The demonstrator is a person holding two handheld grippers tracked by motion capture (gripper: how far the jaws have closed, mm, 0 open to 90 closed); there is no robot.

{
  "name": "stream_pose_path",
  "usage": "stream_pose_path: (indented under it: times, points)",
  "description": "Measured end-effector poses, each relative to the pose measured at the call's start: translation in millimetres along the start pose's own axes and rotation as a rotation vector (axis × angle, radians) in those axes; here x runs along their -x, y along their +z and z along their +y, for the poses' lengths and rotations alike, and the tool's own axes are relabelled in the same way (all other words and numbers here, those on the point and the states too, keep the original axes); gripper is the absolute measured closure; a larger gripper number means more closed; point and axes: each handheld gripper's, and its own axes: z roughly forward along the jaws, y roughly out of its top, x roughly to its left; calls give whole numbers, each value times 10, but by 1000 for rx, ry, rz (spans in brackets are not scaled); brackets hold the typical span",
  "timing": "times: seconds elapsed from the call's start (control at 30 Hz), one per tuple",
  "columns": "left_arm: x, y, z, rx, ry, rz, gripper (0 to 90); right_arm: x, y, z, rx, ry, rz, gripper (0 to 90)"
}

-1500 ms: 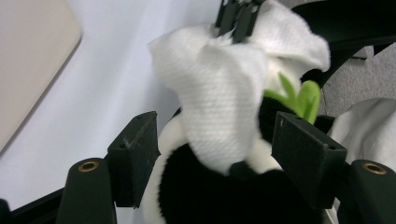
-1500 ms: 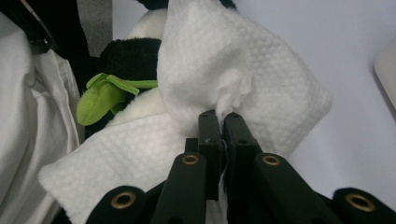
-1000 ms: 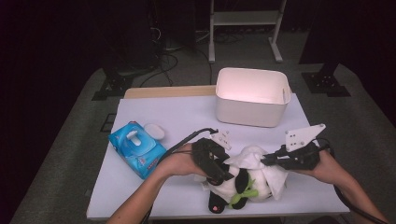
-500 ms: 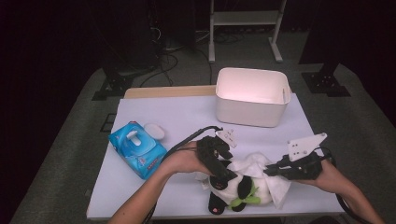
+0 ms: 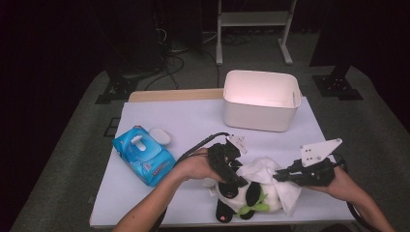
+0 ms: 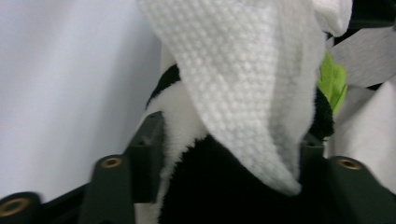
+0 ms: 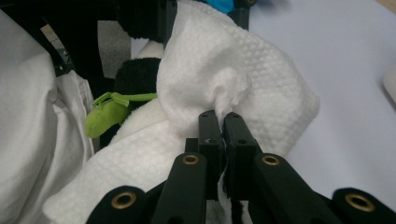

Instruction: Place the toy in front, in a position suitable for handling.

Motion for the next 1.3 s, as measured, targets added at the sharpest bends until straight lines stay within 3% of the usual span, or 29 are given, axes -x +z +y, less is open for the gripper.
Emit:
stream_pose_path:
  times: [0.03, 0.07, 0.1, 0.13, 0.17, 0.2, 0.23, 0.27, 0.3, 0.33, 0.37, 0.4, 0.57, 0.6, 0.7, 0.73, 1.07, 1.3]
  points:
    - [0, 0, 0, 0, 0, 0, 470, 23, -6, 12, 4, -6, -5, 862]
    - [17, -38, 46, -10, 34, 40, 502, 42, -14, 27, 3, -5, -15, 862]
    - [17, -38, 46, -10, 34, 40, 521, 71, -24, 45, 7, -7, -19, 862]
    - [8, -69, 96, -15, 63, 72, 538, 101, -34, 64, 11, -4, -26, 862]
    - [8, -69, 96, -15, 63, 72, 546, 101, -34, 64, 11, -4, -26, 862]
    - [-2, -114, 147, -18, 102, 120, 548, 173, -48, 107, 24, -3, -30, 862]
    - [-2, -114, 147, -18, 102, 120, 550, 173, -48, 107, 24, -3, -30, 862]
    - [-15, -174, 199, -23, 139, 183, 550, 239, -56, 162, 22, -4, -45, 861]
    - [-15, -174, 199, -23, 139, 183, 550, 239, -56, 162, 22, -4, -45, 861]
    - [-44, -240, 241, -28, 174, 235, 550, 310, -59, 231, 23, -13, -58, 859]
    - [-44, -240, 241, -28, 174, 235, 550, 344, -59, 268, 27, -15, -64, 859]
    - [-69, -268, 253, -33, 207, 268, 549, 377, -55, 308, 29, -16, -67, 857]
    - [-97, -220, 183, -36, 207, 250, 536, 480, 41, 423, 19, -25, -64, 856]
    - [-99, -203, 119, -28, 191, 250, 510, 493, 162, 412, -38, -27, -59, 856]
    - [-98, -221, 65, -11, 168, 231, 443, 454, 297, 365, -57, -25, -20, 859]
    - [-74, -257, 41, 12, 136, 218, 424, 434, 296, 361, -54, -25, -21, 859]
    - [110, -412, 35, 16, 148, 194, 356, 219, 207, 301, -81, -46, -25, 859]
    - [116, -552, -47, 30, 127, 198, 331, 190, 168, 273, -64, -35, -21, 857]
